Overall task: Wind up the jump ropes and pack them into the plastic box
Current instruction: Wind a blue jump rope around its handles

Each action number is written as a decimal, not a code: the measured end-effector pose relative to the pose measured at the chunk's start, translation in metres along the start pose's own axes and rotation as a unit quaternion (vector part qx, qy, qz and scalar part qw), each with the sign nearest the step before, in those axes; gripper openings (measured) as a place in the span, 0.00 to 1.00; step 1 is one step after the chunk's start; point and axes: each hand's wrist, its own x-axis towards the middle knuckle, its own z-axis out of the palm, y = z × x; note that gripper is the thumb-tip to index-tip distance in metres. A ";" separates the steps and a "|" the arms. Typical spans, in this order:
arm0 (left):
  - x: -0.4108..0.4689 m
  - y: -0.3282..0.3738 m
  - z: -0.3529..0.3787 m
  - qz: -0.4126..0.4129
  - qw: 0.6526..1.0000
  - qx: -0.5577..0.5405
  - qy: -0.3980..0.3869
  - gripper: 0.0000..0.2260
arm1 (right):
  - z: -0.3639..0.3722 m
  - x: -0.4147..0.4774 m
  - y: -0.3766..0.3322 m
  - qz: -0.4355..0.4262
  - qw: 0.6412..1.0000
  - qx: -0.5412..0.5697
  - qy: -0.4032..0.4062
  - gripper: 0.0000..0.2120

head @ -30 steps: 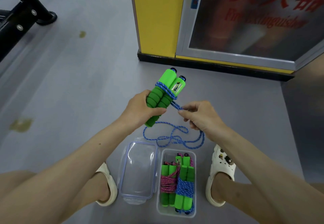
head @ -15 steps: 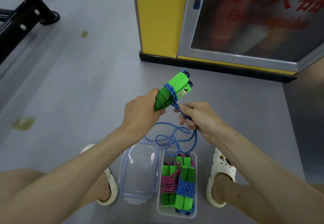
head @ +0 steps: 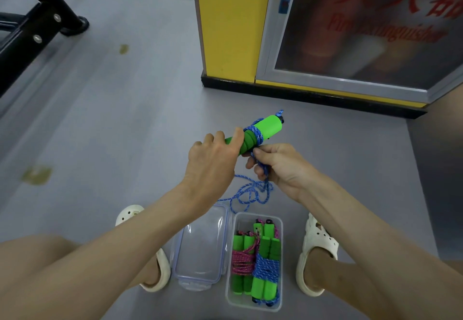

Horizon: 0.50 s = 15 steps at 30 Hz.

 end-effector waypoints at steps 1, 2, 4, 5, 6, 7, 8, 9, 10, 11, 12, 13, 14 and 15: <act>0.000 0.001 -0.001 0.001 1.000 0.007 0.011 0.32 | 0.001 0.000 -0.001 0.003 1.000 0.011 -0.003 0.11; 0.000 0.002 0.000 -0.001 1.000 0.012 0.019 0.32 | 0.001 0.000 -0.001 0.005 1.000 0.020 -0.006 0.11; -0.001 0.004 0.005 -0.001 0.999 0.017 0.039 0.34 | 0.000 0.000 -0.003 0.002 0.999 0.039 -0.017 0.11; -0.001 0.004 0.007 0.000 0.999 0.012 0.049 0.34 | 0.000 0.000 -0.004 0.000 0.999 0.045 -0.023 0.11; -0.001 0.005 0.009 0.004 0.998 0.003 0.064 0.34 | -0.001 0.000 -0.005 -0.001 0.998 0.049 -0.027 0.11; -0.001 0.005 0.011 0.010 0.997 -0.006 0.081 0.34 | -0.002 -0.001 -0.006 0.000 0.998 0.050 -0.023 0.12; -0.002 0.005 0.014 0.020 0.995 -0.021 0.100 0.34 | -0.003 -0.001 -0.007 0.004 0.999 0.053 -0.011 0.14; -0.003 0.006 0.018 0.034 0.992 -0.041 0.117 0.33 | -0.004 -0.001 -0.007 0.010 0.998 0.057 0.007 0.16; -0.004 0.006 0.021 0.051 0.989 -0.062 0.128 0.32 | -0.005 0.000 -0.007 0.015 0.998 0.060 0.026 0.18; -0.005 0.007 0.025 0.066 0.986 -0.085 0.128 0.30 | -0.006 0.001 -0.006 0.018 0.997 0.060 0.043 0.19; -0.006 0.007 0.025 0.071 0.984 -0.113 0.119 0.28 | -0.007 0.002 -0.005 0.018 0.997 0.058 0.057 0.19; -0.006 0.007 0.022 0.061 0.982 -0.148 0.098 0.27 | -0.008 0.003 -0.004 0.017 0.996 0.057 0.067 0.19; -0.004 0.007 0.017 0.035 0.977 -0.198 0.066 0.26 | -0.010 0.003 -0.004 0.014 0.995 0.058 0.074 0.19; -0.001 0.005 0.011 -0.006 0.964 -0.266 0.021 0.24 | -0.011 0.004 -0.005 0.011 0.995 0.060 0.078 0.19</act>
